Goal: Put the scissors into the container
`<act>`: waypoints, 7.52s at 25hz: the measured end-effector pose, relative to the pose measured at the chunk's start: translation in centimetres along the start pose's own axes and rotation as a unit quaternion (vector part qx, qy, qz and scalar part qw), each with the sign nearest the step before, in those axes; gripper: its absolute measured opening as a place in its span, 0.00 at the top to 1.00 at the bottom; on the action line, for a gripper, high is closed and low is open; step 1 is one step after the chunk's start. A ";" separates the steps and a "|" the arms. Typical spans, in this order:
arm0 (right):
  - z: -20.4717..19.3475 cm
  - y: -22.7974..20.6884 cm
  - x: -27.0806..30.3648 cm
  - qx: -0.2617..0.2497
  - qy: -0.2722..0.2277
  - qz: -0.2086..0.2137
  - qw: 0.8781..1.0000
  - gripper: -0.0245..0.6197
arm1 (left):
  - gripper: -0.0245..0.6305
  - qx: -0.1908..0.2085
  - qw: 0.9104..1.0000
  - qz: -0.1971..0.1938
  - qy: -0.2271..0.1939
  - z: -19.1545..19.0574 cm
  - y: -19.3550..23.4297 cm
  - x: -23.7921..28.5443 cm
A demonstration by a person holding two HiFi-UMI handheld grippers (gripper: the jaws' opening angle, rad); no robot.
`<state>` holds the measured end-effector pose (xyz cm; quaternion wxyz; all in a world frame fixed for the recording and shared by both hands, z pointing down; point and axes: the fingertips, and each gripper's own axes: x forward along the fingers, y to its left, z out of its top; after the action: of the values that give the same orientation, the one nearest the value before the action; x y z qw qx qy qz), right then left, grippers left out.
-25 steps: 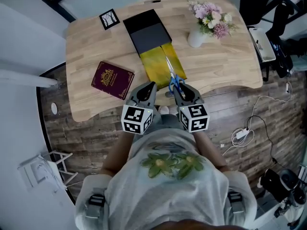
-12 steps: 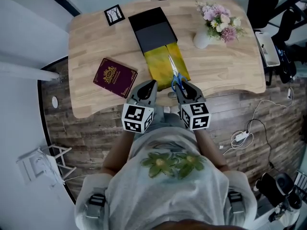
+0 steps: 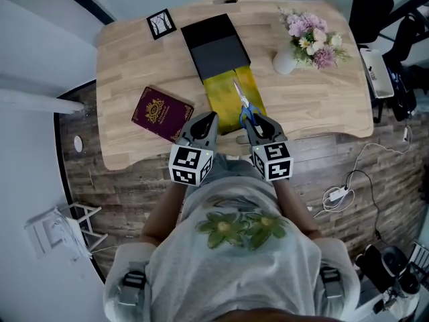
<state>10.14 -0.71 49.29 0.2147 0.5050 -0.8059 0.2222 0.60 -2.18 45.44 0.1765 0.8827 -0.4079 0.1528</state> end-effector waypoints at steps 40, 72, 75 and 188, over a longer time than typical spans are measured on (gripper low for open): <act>-2.6 -1.9 8.4 -0.067 0.116 0.059 0.989 0.84 | 0.95 -0.033 0.999 0.016 0.025 1.5 7.8 6.1; -4.3 -1.8 12.5 -0.091 0.161 0.090 0.979 0.84 | 0.95 -0.064 0.997 0.033 0.035 0.9 9.8 7.2; -4.5 -1.8 12.8 -0.093 0.165 0.092 0.978 0.84 | 0.95 -0.066 0.997 0.035 0.038 0.8 9.9 7.3; -9.0 -3.7 17.4 -0.142 0.295 0.092 0.940 0.84 | 0.95 -0.088 0.992 0.040 0.077 -2.3 10.4 8.3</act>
<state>7.70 -9.56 67.03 0.4909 0.3045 -0.7725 0.2638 -2.60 -13.00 52.89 0.2781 0.8323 -0.4401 0.1905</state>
